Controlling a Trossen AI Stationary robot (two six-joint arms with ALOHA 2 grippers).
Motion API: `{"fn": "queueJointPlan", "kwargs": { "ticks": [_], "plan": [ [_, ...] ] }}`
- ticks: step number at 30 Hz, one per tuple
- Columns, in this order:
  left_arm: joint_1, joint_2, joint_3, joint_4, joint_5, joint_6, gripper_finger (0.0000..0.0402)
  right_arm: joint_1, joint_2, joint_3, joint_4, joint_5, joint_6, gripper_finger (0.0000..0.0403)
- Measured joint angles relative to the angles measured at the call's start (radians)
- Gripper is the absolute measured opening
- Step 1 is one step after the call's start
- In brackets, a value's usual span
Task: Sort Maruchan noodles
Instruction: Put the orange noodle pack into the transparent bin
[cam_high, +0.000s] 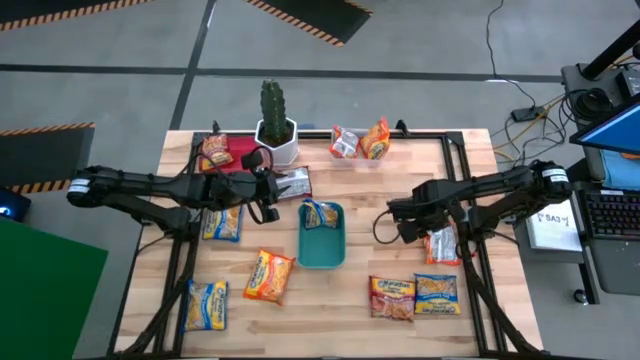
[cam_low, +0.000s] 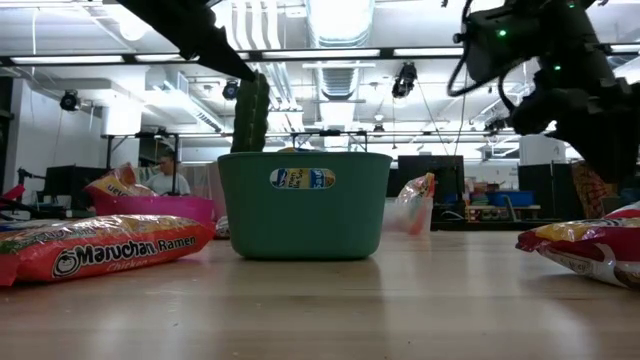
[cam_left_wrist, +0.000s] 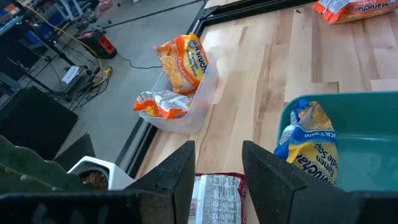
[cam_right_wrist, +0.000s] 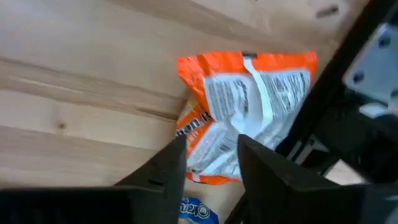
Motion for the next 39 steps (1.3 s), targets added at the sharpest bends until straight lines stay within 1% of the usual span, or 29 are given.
{"fn": "queueJointPlan", "kwargs": {
  "ticks": [3,7,11,15,21,24,27,31,36,39],
  "plan": [
    [0.000,0.000,0.000,-0.006,0.000,0.000,0.0116,0.042,0.000,-0.025,0.024,-0.023,0.055,0.0178],
    [0.000,0.000,0.000,-0.005,0.000,0.017,0.0116,0.092,0.000,-0.053,0.063,-0.028,0.135,0.0228],
    [0.000,0.000,0.000,-0.004,0.000,0.029,0.0116,0.117,0.001,-0.083,0.082,-0.023,0.228,0.0264],
    [0.000,0.000,0.000,-0.004,0.000,0.030,0.0116,0.126,0.021,-0.109,0.101,-0.019,0.270,0.0269],
    [0.000,0.000,-0.001,-0.004,0.000,0.027,0.0116,0.125,0.103,-0.114,0.160,0.027,0.215,0.0253],
    [0.000,0.004,-0.001,-0.004,-0.001,0.027,0.0116,0.125,0.148,-0.114,0.200,0.033,0.183,0.0240],
    [0.000,0.004,-0.001,-0.003,-0.001,0.027,0.0116,0.125,0.181,-0.114,0.209,0.033,0.165,0.0209],
    [0.000,0.004,-0.001,-0.003,-0.001,0.027,0.0116,0.125,0.198,-0.113,0.209,0.033,0.153,0.0145],
    [0.000,0.009,-0.001,-0.004,0.000,0.027,0.0116,0.125,0.177,-0.112,0.210,0.033,0.133,0.0059],
    [0.000,0.009,-0.001,-0.002,-0.001,0.029,0.0116,0.125,0.158,-0.097,0.212,0.034,0.114,0.0020]
  ]
}}
